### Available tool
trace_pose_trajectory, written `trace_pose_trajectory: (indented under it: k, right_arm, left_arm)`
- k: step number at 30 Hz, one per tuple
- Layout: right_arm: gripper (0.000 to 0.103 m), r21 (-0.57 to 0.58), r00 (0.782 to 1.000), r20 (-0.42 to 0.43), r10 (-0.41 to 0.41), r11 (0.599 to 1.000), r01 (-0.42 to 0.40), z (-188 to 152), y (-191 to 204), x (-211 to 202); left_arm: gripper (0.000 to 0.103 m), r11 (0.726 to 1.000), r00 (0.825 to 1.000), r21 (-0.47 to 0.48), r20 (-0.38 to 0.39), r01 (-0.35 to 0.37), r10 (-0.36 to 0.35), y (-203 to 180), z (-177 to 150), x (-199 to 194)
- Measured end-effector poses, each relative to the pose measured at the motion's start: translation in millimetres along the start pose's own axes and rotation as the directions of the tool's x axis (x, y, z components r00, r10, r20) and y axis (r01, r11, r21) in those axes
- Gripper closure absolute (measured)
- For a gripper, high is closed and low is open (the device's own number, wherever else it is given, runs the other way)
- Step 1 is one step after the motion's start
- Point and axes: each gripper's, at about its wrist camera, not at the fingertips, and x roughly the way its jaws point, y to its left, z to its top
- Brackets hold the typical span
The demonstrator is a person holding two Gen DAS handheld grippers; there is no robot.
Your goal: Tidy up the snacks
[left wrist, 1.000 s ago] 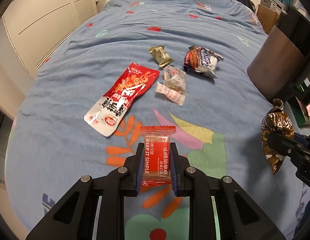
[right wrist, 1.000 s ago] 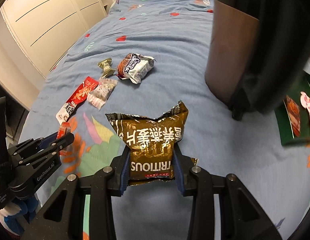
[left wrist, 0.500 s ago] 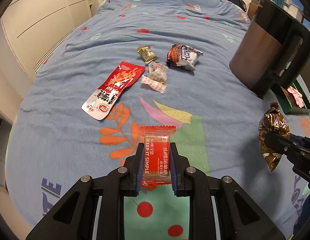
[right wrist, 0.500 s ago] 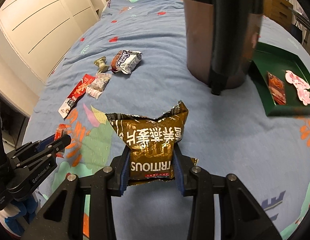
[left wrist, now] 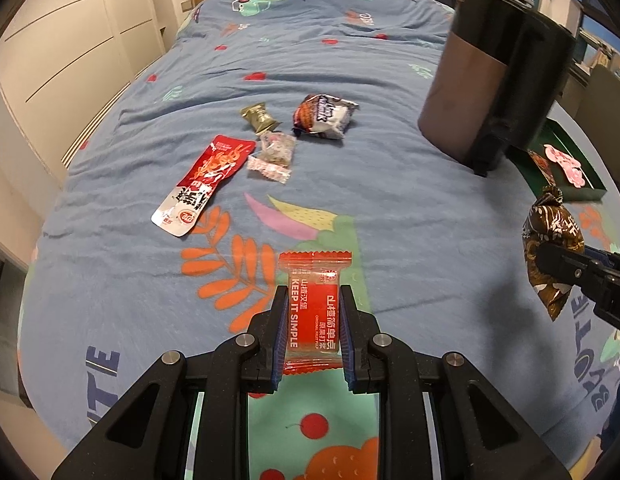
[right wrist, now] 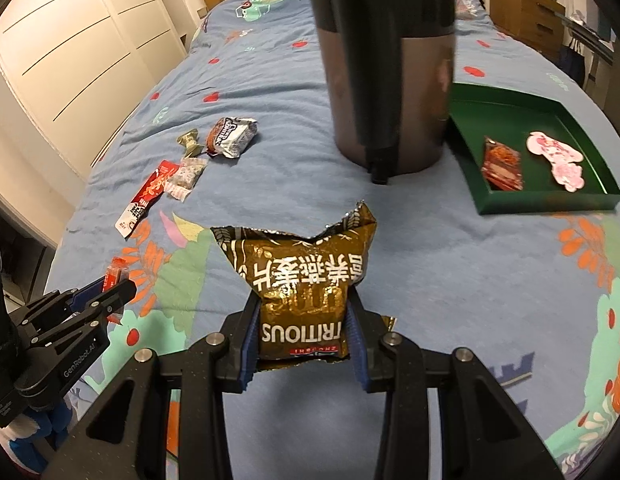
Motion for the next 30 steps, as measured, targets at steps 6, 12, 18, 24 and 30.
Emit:
trace_pose_trajectory:
  k: [6,12,18,24,30]
  right_arm:
    - [0.001,0.036,1.0,0.015,-0.008,0.999,0.008,-8.5,-19.8,-12.8]
    - [0.001,0.078,0.999,0.033,-0.022,0.997,0.019,-16.2,-47.2,-24.3]
    - [0.001,0.117,0.998,0.051,-0.041,0.992,0.035,-22.3,-78.2,-36.6]
    - [0.001,0.171,0.995,0.072,-0.065,0.984,0.052,-25.6,-117.9,-49.0]
    - [0.001,0.21,0.992,0.086,-0.094,0.975,0.074,-26.4,-152.3,-57.5]
  left_arm:
    - [0.084,1.0,1.0,0.029,-0.001,0.001,-0.001,-15.7,-5.1,-6.4]
    - [0.084,0.998,1.0,0.061,-0.007,0.009,-0.009,-38.0,-8.3,-9.5]
    - [0.084,0.994,1.0,0.102,-0.013,0.023,-0.022,-67.5,-6.3,-10.2]
    - [0.084,0.986,0.999,0.159,-0.021,0.051,-0.048,-106.7,-1.7,-10.3]
    - [0.084,0.974,0.997,0.213,-0.03,0.082,-0.077,-147.5,4.7,-10.2]
